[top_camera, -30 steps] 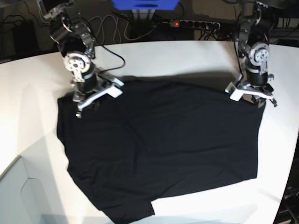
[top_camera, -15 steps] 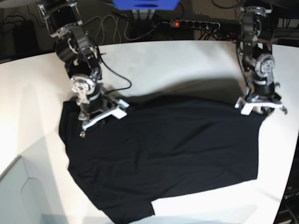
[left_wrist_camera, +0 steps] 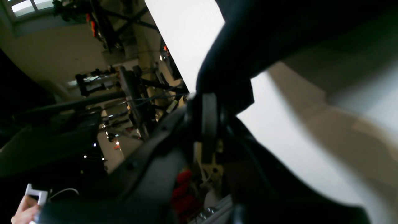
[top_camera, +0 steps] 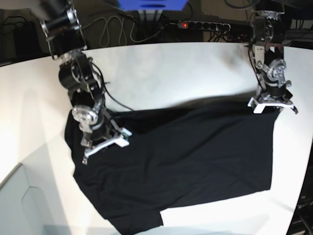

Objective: Fold the T-shirt properly
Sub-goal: 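Carry the held shoulders over the shirt body toward the hem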

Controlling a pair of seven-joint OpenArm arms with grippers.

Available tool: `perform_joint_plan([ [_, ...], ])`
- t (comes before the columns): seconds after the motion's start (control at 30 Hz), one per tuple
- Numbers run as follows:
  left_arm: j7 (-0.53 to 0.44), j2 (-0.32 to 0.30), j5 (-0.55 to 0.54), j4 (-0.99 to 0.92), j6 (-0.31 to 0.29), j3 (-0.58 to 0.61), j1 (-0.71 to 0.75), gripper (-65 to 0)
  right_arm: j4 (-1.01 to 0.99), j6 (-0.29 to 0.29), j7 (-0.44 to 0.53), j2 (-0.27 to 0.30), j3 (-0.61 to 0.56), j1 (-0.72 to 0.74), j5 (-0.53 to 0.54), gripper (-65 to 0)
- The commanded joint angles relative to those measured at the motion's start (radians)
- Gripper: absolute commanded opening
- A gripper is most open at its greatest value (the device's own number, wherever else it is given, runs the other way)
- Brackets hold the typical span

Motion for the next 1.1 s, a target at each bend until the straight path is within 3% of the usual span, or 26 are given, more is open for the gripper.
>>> perform_joint_plan([
  [0.0, 0.005, -0.015, 0.019, 0.018, 0.019, -0.007, -0.011, -65.0, -0.001, -0.004, 0.007, 0.002, 0.005, 0.021, -0.008, -64.9],
  [0.23, 0.013, -0.019, 0.016, -0.016, 0.019, -0.006, -0.092, -65.0, -0.084, -0.006, 0.010, -0.038, 0.005, 0.099, -0.006, -64.9],
  [0.4, 0.008, -0.016, 0.017, -0.172, 0.019, 0.025, -0.161, -65.0, -0.176, -0.010, 0.036, -0.056, 0.005, 0.147, -0.006, -64.9],
  [0.5, 0.004, -0.018, 0.016, -0.235, 0.019, 0.042, -0.184, -65.0, -0.219, -0.061, 0.056, -0.056, 0.005, 0.164, -0.006, -64.9],
  [0.83, 0.015, -0.022, 0.020, -0.157, 0.019, 0.045, -0.229, -65.0, -0.245, -0.070, 0.048, -0.053, 0.005, 0.207, 0.051, -65.0],
  [1.07, 0.004, -0.021, 0.020, -0.402, 0.019, 0.097, -0.367, -65.0, -0.266, -0.075, 0.055, -0.055, 0.005, 0.202, 0.064, -64.9],
])
